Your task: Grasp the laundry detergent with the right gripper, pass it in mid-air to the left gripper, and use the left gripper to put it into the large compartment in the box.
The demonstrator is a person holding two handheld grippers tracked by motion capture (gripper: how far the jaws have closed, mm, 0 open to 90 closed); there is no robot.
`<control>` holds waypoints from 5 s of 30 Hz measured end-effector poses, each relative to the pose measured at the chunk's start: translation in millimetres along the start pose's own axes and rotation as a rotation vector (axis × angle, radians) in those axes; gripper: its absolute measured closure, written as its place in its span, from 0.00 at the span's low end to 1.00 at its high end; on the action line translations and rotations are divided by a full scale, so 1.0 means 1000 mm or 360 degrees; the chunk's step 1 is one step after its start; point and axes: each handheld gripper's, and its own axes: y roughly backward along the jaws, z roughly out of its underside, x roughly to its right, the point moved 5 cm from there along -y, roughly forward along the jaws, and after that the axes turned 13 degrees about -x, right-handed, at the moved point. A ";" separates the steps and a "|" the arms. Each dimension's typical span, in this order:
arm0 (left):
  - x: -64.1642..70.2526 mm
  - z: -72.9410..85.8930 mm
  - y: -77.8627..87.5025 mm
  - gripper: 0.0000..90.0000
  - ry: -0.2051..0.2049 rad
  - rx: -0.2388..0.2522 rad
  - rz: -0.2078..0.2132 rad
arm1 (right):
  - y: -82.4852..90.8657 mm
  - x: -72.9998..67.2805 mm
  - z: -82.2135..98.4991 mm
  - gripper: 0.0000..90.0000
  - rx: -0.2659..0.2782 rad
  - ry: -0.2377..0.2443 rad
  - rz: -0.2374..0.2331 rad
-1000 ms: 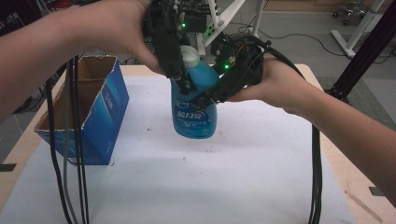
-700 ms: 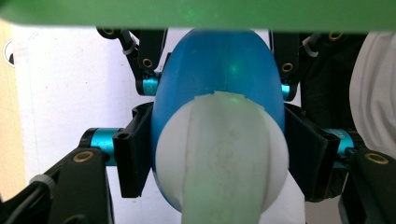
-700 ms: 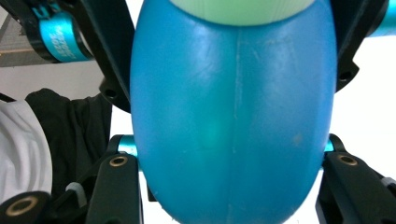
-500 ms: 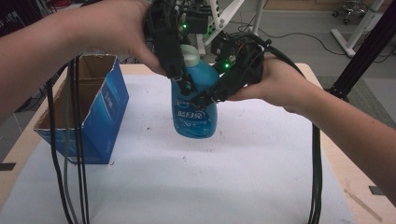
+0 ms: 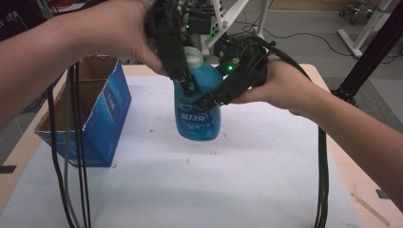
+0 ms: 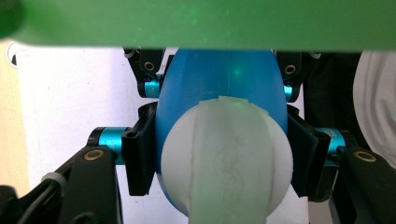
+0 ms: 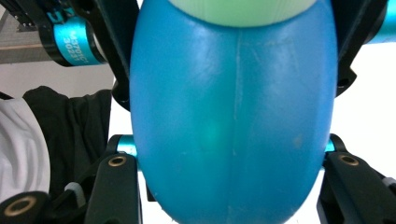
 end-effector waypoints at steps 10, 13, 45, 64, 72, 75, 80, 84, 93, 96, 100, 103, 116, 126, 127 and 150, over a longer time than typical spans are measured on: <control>-0.002 0.005 -0.003 0.42 0.0037 0.0020 -0.0007 | -0.006 -0.001 -0.003 0.25 0.0048 -0.0043 -0.0012; -0.003 0.009 0.001 0.42 0.0077 0.0038 0.0005 | -0.011 -0.001 0.004 0.18 0.0008 -0.0095 -0.0016; -0.011 0.111 0.068 0.42 0.0785 0.0233 -0.0070 | 0.021 0.029 0.149 0.15 -0.0296 -0.0828 0.0340; -0.002 0.206 0.102 0.42 0.1292 0.0270 -0.0220 | 0.045 0.048 0.195 0.15 -0.0245 -0.1079 0.0449; -0.007 0.236 0.094 0.42 0.1494 0.0192 -0.0294 | 0.046 0.056 0.203 0.15 -0.0240 -0.1108 0.0468; -0.009 0.243 0.087 0.42 0.1532 0.0176 -0.0292 | 0.047 0.056 0.204 0.15 -0.0238 -0.1115 0.0476; -0.011 0.249 0.073 0.42 0.1576 0.0131 -0.0293 | 0.051 0.056 0.207 0.15 -0.0241 -0.1119 0.0493; -0.012 0.250 0.058 0.42 0.1588 0.0082 -0.0282 | 0.056 0.057 0.209 0.15 -0.0243 -0.1113 0.0517; -0.013 0.257 0.007 0.42 0.1590 0.0027 -0.0184 | 0.063 0.057 0.213 0.15 -0.0206 -0.1140 0.0522; -0.013 0.260 -0.009 0.42 0.1598 0.0005 -0.0172 | 0.063 0.055 0.214 0.15 -0.0214 -0.1139 0.0528; -0.014 0.261 -0.027 0.42 0.1598 -0.0006 -0.0171 | 0.063 0.055 0.216 0.15 -0.0218 -0.1138 0.0532; -0.013 0.261 -0.040 0.42 0.1589 -0.0020 -0.0169 | 0.063 0.054 0.217 0.15 -0.0222 -0.1146 0.0531; -0.012 0.263 -0.078 0.42 0.1537 -0.0063 -0.0188 | 0.063 0.054 0.215 0.15 -0.0209 -0.1127 0.0527; -0.011 0.263 -0.090 0.42 0.1502 -0.0062 -0.0210 | 0.063 0.052 0.214 0.15 -0.0214 -0.1119 0.0536; -0.012 0.263 -0.090 0.42 0.1497 -0.0063 -0.0211 | 0.063 0.051 0.214 0.15 -0.0217 -0.1118 0.0540; -0.011 0.265 -0.091 0.41 0.1485 -0.0068 -0.0203 | 0.064 0.049 0.216 0.15 -0.0220 -0.1109 0.0538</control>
